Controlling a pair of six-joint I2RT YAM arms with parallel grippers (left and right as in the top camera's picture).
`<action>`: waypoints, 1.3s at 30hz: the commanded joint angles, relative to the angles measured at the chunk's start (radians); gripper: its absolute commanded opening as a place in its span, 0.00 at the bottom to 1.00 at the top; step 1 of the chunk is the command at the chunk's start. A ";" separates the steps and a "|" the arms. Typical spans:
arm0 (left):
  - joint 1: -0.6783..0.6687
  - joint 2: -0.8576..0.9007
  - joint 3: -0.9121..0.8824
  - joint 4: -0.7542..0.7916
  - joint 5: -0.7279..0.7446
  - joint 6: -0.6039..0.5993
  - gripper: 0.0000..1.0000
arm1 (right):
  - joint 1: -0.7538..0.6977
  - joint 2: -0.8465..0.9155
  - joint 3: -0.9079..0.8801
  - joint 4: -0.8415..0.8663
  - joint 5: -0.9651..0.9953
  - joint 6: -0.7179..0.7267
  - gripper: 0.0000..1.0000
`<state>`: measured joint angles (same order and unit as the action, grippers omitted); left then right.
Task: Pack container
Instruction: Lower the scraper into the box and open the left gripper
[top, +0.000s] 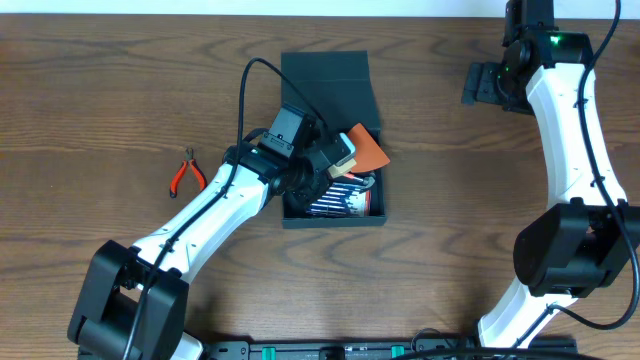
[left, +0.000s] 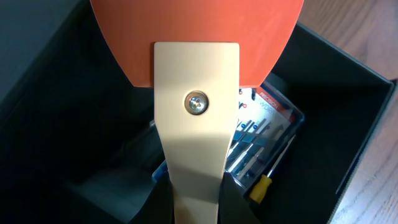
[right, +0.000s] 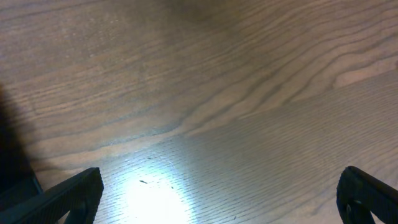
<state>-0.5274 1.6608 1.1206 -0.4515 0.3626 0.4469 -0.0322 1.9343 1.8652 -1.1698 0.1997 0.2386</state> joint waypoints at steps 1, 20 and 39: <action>-0.002 0.004 -0.002 0.004 -0.017 -0.042 0.06 | -0.004 -0.014 0.021 -0.001 0.010 0.019 0.99; -0.002 0.006 -0.004 -0.052 -0.065 -0.068 0.06 | -0.004 -0.014 0.021 -0.001 0.010 0.019 0.99; -0.002 0.084 -0.004 -0.066 -0.057 -0.095 0.06 | -0.004 -0.014 0.021 -0.001 0.010 0.019 0.99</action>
<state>-0.5274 1.7119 1.1206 -0.5163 0.3069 0.3737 -0.0322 1.9343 1.8652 -1.1698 0.1997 0.2386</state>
